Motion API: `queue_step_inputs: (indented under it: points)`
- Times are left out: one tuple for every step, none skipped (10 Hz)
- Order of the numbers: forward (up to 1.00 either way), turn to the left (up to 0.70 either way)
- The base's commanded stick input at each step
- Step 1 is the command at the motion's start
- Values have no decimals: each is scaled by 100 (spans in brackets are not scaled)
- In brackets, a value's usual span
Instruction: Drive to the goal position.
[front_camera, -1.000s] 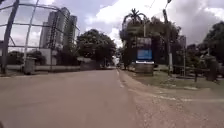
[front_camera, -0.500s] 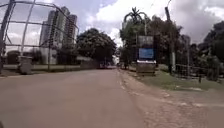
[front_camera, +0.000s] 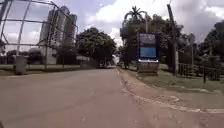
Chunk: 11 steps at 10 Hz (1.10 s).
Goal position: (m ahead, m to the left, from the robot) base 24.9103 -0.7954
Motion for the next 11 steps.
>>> queue_step_inputs:
  points:
    - [70, 14]
    - [70, 9]
    - [70, 4]
    - [70, 2]
    - [70, 0]
    - [70, 0]
    - [70, 0]
    - [70, 0]
    - [70, 0]
    - [70, 0]
    - [70, 0]
